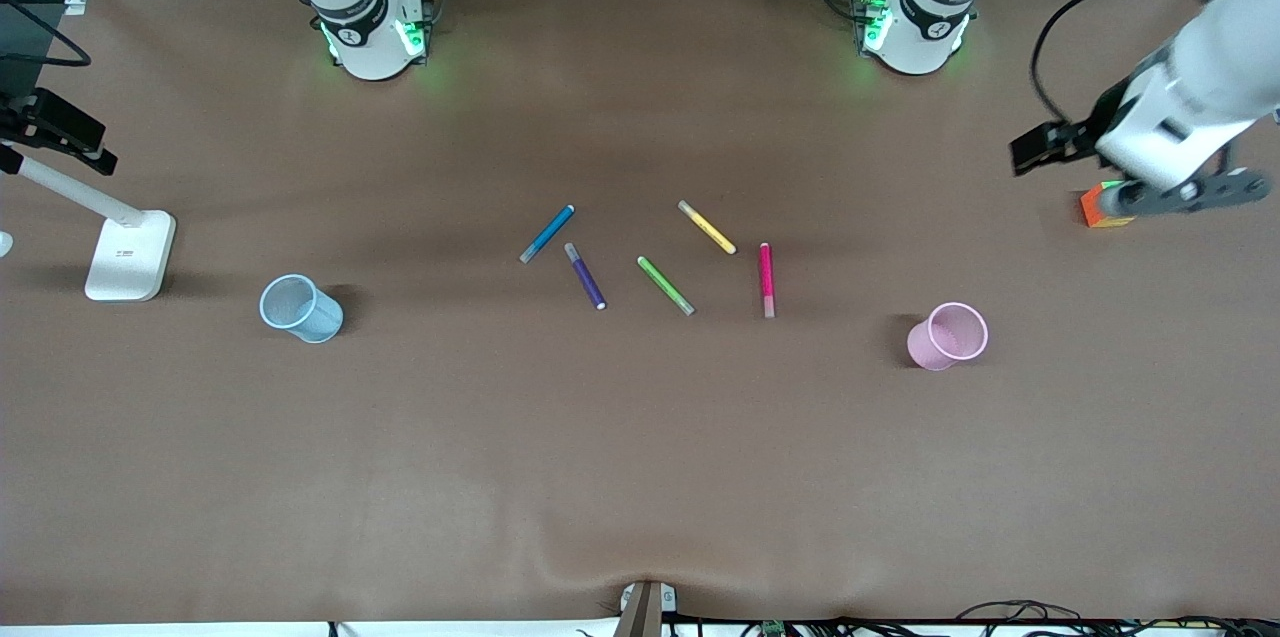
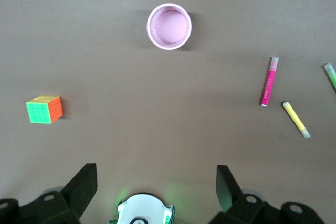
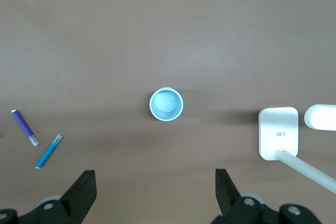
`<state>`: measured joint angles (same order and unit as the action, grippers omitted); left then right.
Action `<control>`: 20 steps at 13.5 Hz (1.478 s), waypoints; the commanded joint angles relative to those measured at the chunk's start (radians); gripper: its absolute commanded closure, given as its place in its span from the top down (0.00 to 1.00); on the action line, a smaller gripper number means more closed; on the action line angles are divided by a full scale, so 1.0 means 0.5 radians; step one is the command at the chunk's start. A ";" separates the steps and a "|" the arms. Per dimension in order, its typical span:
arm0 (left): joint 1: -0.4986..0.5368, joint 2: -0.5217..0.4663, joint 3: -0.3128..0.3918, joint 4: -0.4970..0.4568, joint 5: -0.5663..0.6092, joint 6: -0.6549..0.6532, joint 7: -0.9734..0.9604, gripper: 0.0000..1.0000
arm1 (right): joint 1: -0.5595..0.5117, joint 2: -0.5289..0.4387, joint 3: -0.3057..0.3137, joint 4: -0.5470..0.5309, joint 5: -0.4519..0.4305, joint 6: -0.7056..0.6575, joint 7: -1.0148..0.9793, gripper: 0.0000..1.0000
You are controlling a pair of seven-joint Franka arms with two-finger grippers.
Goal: Place pink and blue markers in matching cups
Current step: 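Move the left gripper over the pink marker and lower it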
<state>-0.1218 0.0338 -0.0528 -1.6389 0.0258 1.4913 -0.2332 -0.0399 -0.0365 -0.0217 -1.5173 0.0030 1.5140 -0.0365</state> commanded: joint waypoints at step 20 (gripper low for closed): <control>-0.373 1.055 -0.048 0.050 -0.217 0.871 -0.668 0.89 | -0.043 0.009 0.019 0.003 -0.009 0.019 0.002 1.00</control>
<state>-0.2916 0.5322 -0.0767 -1.6362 -0.0596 1.9153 -0.5341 -0.0463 -0.0300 -0.0233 -1.5179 0.0030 1.5173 -0.0365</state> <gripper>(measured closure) 0.079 0.000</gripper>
